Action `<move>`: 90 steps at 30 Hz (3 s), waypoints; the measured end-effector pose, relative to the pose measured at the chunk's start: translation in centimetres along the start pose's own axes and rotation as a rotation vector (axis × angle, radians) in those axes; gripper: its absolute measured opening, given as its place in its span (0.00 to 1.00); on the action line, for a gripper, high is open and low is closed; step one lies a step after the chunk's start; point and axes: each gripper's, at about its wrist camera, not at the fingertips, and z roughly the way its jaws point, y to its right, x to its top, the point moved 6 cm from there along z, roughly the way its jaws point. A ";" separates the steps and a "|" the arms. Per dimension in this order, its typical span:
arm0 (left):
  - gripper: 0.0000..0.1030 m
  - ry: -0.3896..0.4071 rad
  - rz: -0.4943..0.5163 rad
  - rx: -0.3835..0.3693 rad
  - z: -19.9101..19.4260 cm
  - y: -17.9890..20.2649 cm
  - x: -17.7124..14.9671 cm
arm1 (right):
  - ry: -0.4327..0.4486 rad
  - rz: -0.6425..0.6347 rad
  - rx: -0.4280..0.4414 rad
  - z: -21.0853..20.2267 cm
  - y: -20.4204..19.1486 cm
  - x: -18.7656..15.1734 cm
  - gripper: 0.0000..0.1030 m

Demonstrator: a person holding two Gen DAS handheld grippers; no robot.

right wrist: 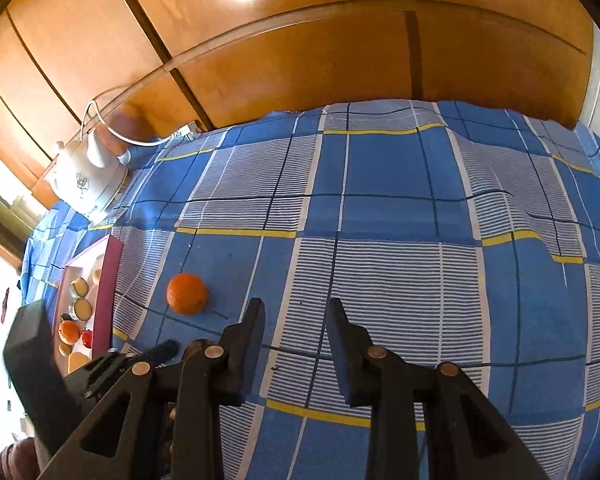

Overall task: Organize fruits
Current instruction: 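Grasp the dark round fruit with the left tool, then lift the dark round fruit with the left tool while the right grasps the orange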

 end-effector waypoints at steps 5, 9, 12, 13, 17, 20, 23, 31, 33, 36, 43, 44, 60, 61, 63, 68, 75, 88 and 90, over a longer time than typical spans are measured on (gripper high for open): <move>0.49 0.039 0.030 -0.008 -1.7 0.0 -1.6 | 0.000 -0.008 -0.011 0.1 0.2 0.0 0.31; 0.49 0.060 0.057 0.009 -3.8 -0.4 -4.0 | 0.017 0.022 -0.029 -0.2 1.0 0.2 0.31; 0.49 0.065 0.062 0.023 -4.8 -1.0 -6.2 | 0.033 0.080 -0.045 -0.6 2.1 0.3 0.31; 0.49 0.068 0.059 0.022 -5.0 -1.1 -6.8 | 0.031 0.094 -0.051 -0.6 2.4 0.3 0.31; 0.49 0.103 0.071 0.022 -6.0 -1.4 -8.2 | 0.019 0.105 -0.099 -0.4 3.2 0.2 0.31; 0.49 0.113 0.064 0.008 -6.0 -1.5 -8.4 | 0.022 0.130 -0.102 -0.4 3.7 0.2 0.31; 0.49 0.115 0.056 -0.009 -5.9 -1.7 -8.3 | 0.039 0.158 -0.091 -0.9 4.1 0.4 0.31; 0.49 0.116 0.079 -0.040 -5.7 -1.9 -8.2 | 0.041 0.230 -0.029 -1.1 4.8 0.5 0.31; 0.49 0.115 0.086 -0.050 -5.6 -1.9 -8.2 | 0.026 0.241 -0.023 -0.7 5.0 0.5 0.31; 0.49 0.114 0.098 -0.063 -5.5 -2.0 -8.1 | -0.002 0.275 0.010 -0.3 5.1 0.1 0.31; 0.49 0.105 0.121 -0.084 -5.3 -2.0 -7.9 | -0.009 0.310 0.038 -0.3 5.3 0.0 0.31; 0.49 0.101 0.123 -0.086 -5.3 -2.0 -7.9 | -0.013 0.314 0.042 -0.2 5.3 -0.1 0.31; 0.48 0.084 0.141 -0.092 -4.9 -2.0 -7.8 | -0.143 0.309 0.072 2.5 4.7 -1.6 0.31; 0.48 0.084 0.141 -0.092 -4.9 -2.0 -7.8 | -0.162 0.292 0.073 2.8 4.3 -1.8 0.31; 0.47 0.084 0.142 -0.094 -4.9 -2.0 -7.8 | -0.182 0.268 0.072 3.2 3.9 -2.1 0.31; 0.47 0.088 0.139 -0.095 -4.9 -1.9 -7.8 | -0.230 0.216 0.062 4.1 3.1 -2.9 0.31; 0.47 0.097 0.122 -0.107 -5.0 -2.0 -7.7 | -0.267 0.192 0.041 4.8 2.9 -3.4 0.31; 0.47 0.165 0.062 -0.144 -8.1 -2.5 -7.7 | -0.279 0.006 0.078 5.6 -1.0 -3.6 0.31; 0.47 0.185 0.063 -0.142 -9.1 -2.6 -7.7 | -0.266 -0.053 0.085 5.9 -2.5 -3.5 0.37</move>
